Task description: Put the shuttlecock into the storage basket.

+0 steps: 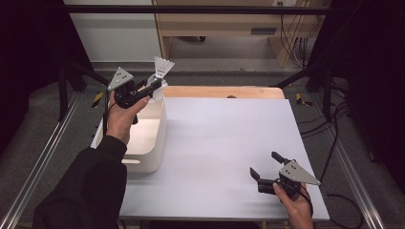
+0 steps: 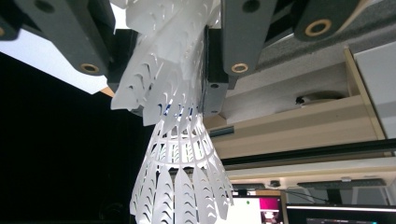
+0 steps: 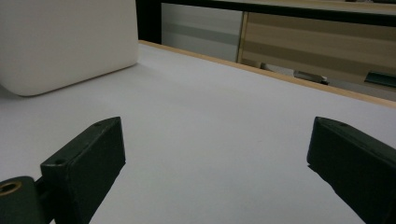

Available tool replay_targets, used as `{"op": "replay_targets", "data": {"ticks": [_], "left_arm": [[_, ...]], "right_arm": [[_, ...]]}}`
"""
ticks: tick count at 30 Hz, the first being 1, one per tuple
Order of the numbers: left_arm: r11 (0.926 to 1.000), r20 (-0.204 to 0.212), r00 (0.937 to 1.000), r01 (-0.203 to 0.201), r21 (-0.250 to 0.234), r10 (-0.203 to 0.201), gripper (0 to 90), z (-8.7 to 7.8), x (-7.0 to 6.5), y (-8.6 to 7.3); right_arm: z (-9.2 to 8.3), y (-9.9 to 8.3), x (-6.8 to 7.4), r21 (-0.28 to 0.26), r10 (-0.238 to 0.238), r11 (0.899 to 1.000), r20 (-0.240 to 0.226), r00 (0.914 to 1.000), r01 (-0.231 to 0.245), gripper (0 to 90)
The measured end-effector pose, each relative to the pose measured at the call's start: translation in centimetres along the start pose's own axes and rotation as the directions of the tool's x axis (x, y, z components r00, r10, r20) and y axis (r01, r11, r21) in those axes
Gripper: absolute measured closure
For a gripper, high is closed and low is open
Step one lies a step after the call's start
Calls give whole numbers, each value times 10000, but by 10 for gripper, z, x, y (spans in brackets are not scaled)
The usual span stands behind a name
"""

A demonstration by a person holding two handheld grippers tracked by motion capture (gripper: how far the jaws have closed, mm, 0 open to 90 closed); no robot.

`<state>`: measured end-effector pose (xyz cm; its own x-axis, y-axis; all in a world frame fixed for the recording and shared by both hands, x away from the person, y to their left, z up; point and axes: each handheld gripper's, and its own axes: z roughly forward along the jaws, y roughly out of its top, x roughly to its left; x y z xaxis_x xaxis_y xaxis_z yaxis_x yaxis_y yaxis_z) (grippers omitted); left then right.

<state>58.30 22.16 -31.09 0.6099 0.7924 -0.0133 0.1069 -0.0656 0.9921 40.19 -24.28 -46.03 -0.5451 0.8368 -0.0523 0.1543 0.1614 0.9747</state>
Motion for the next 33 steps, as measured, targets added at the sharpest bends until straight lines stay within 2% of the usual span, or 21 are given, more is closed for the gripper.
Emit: {"op": "replay_targets", "data": {"ticks": [8, 19, 33], "left_arm": [[9986, -133, 9986, 514, 77, -513, 654, 1, 15, -16], [9955, -324, 9955, 901, 287, -892, 654, 1, 26, -34], [9935, -204, 9939, 1087, 335, -1080, 654, 3, 25, -44]], "right_arm": [[1, 0, -1, -88, 37, 10000, 165, 9999, -36, 41], [2, -1, 0, -13, -54, 10000, 96, 9999, 54, 41], [2, 0, 1, 2, -99, 10000, 67, 9999, 99, 40]]}}
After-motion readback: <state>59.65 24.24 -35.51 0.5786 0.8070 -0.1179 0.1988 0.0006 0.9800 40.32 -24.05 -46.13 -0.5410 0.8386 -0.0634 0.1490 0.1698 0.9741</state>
